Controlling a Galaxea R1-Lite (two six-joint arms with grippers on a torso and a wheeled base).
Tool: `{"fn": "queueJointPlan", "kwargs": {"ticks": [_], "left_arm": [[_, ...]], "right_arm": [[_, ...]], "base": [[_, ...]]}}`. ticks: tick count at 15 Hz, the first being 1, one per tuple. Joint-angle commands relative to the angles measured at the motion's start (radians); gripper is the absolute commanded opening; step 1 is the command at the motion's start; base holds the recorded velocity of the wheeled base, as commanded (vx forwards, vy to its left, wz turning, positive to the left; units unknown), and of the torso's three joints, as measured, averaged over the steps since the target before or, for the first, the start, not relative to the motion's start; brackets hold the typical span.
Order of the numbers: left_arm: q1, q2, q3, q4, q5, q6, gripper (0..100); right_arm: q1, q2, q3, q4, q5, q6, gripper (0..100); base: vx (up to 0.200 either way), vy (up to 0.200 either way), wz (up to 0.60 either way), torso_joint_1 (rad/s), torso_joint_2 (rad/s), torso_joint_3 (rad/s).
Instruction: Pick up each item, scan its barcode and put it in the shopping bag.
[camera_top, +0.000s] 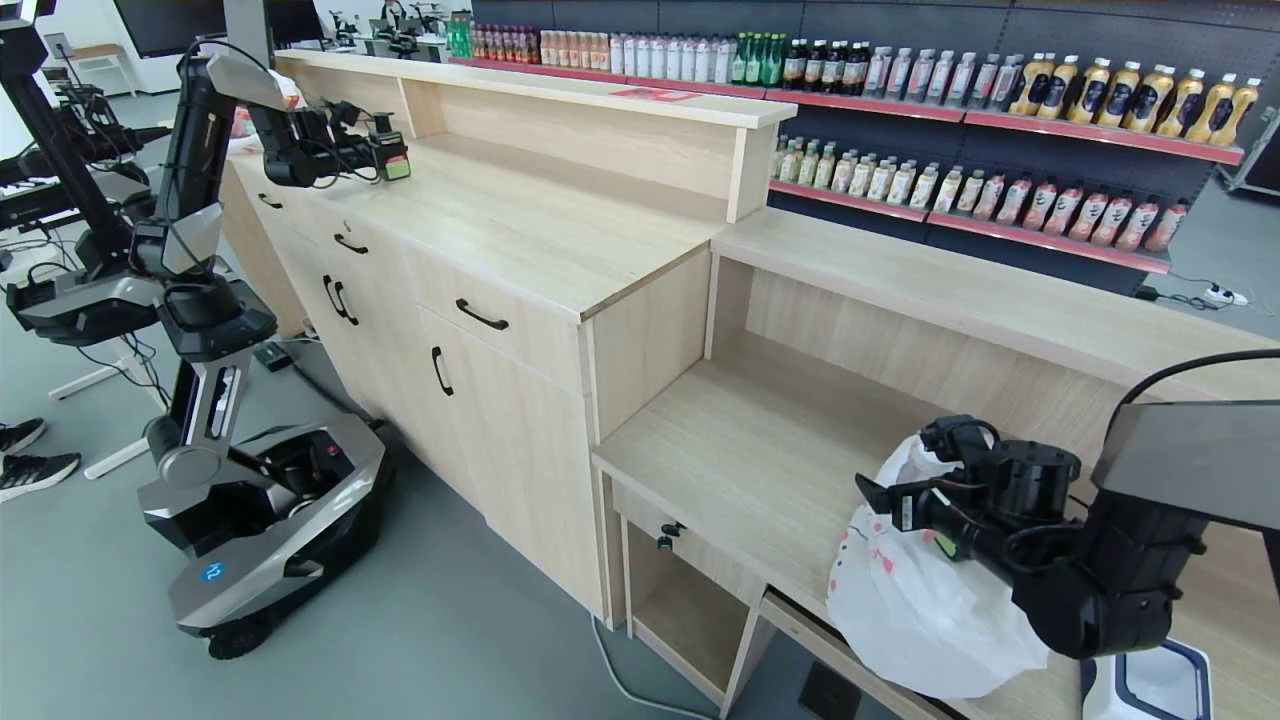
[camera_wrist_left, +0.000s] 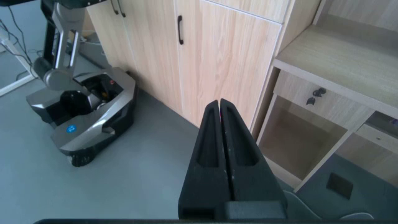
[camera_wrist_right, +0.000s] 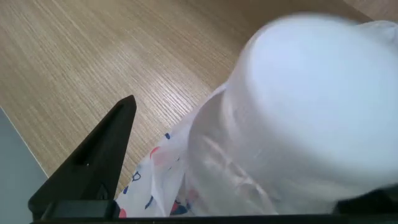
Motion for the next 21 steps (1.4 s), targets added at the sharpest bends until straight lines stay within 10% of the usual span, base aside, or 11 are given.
{"fn": "queueJointPlan", "kwargs": {"ticks": [1,21], "left_arm": [[0.000,0.000,0.000,0.000,0.000,0.000,0],[0.000,0.000,0.000,0.000,0.000,0.000,0]], "right_arm": [[-0.004,-0.063,0.002,0.016,0.001,0.000,100],[-0.127,-0.677,0.051,0.361,-0.057,-0.199,100]], "base": [[0.000,0.000,0.00,0.000,0.00,0.000],[0.000,0.000,-0.12,0.001,0.00,0.001]]}}
